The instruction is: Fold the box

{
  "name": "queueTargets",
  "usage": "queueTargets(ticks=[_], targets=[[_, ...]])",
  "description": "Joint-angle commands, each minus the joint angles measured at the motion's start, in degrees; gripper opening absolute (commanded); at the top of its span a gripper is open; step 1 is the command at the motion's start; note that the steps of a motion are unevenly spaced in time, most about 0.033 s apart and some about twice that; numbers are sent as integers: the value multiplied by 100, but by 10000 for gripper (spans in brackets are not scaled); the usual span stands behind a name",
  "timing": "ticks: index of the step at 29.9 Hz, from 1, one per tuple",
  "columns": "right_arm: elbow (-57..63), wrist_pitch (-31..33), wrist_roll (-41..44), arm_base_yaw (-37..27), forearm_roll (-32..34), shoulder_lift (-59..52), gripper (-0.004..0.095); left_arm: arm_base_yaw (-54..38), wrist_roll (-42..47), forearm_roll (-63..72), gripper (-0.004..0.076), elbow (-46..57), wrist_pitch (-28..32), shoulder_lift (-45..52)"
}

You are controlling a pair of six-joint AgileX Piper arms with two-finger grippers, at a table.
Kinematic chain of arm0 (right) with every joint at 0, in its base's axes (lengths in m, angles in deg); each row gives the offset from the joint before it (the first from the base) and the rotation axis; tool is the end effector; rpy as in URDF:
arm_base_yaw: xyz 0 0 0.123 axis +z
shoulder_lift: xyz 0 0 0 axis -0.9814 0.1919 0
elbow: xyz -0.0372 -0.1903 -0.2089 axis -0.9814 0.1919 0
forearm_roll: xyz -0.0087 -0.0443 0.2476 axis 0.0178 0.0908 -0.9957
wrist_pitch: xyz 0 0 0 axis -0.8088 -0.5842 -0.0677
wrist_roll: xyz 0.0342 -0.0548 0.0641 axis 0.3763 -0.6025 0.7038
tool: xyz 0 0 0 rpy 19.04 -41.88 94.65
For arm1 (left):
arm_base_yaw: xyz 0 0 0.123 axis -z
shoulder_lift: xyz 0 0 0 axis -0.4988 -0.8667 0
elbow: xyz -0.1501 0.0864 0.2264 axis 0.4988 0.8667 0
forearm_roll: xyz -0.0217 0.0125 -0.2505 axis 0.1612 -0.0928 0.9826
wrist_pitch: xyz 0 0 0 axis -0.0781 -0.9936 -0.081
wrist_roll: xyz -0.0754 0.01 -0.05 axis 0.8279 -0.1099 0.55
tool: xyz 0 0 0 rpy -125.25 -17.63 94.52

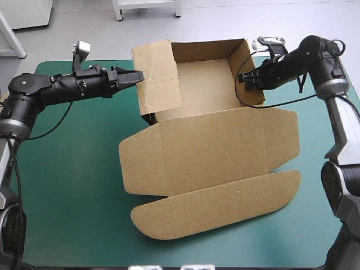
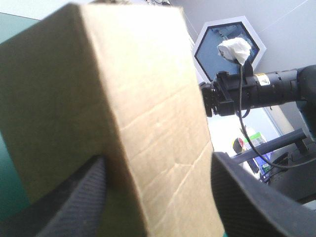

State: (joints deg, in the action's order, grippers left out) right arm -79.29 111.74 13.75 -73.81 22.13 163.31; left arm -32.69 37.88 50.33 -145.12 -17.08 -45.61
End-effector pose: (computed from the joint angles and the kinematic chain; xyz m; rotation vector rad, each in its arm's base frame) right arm 0.4077 0.0728 0.3793 -0.3281 2.5101 0.5370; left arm 0.3348 -0.0633 0.4014 0.2146 2.0048 -1.3084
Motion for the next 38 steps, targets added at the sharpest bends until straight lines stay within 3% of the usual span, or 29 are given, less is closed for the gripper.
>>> queueTargets(ticks=[1, 20, 26, 38], targets=[[-153, -194, 86, 152, -243, -318, -11, 40, 141, 435, 531, -193, 95, 252], [-153, -207, 384, 239, -52, -330, 1, 908, 1216, -1464, 530, -193, 1231, 252], [-153, -242, 561, 396, 422, -330, 1, 1193, 1612, -2004, 529, -266, 1616, 242], [-153, -390, 980, 950, 1245, -330, 1, 1820, 3802, -4978, 512, -790, 1896, 230]])
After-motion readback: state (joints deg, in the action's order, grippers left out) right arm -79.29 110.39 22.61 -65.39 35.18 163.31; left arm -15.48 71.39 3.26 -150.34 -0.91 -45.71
